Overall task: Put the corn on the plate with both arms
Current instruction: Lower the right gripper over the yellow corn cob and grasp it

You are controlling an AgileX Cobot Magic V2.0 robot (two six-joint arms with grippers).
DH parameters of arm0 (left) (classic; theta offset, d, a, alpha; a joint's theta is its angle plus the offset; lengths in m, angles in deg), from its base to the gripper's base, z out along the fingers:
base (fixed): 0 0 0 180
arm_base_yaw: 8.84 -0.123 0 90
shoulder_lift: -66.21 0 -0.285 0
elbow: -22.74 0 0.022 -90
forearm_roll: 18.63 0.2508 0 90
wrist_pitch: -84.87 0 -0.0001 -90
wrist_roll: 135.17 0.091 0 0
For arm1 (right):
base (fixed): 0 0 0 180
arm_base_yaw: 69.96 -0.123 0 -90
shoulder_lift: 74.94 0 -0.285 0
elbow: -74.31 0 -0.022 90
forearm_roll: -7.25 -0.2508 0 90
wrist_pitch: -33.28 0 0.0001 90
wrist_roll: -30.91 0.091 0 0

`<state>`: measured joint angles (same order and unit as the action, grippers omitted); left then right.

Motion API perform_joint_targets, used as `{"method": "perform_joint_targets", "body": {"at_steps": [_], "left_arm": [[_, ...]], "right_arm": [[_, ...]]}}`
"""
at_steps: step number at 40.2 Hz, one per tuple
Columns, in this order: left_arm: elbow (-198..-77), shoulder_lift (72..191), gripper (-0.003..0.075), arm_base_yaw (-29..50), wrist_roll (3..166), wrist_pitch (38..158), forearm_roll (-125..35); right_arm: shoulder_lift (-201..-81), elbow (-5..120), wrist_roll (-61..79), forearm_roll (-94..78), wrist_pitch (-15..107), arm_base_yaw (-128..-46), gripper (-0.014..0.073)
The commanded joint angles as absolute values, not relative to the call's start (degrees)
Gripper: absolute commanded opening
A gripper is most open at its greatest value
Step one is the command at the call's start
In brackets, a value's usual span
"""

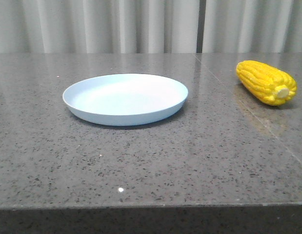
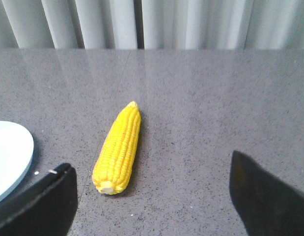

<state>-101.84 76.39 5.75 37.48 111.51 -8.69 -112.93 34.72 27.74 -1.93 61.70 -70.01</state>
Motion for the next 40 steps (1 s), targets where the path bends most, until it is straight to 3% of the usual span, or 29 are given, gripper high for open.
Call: {"method": "perform_joint_targets", "body": {"at_steps": [1,15,30,34,40], "left_arm": [[-103.3,77.1,-0.002,6.1,37.5,106.8,-8.5],[-103.3,77.1,-0.002,6.1,37.5,106.8,-8.5],[-103.3,77.1,-0.002,6.1,37.5,106.8,-8.5],[-103.3,77.1,-0.002,6.1,37.5,106.8,-8.5],[-103.3,77.1,-0.002,6.1,37.5,106.8,-8.5]], "right_arm": [[-120.8,39.9,27.4,-2.9,60.0,-70.1,0.0646],[-150.9,54.9,27.4,-8.5,67.1,-74.2,0.0646],[-171.0,64.4,27.4,-12.1,67.3,-75.5,0.0642],[-172.3,65.0,27.4,-12.1,67.8,-75.5,0.0563],[-172.4,65.0,27.4,-12.1,67.9,-75.5,0.0259]]}}
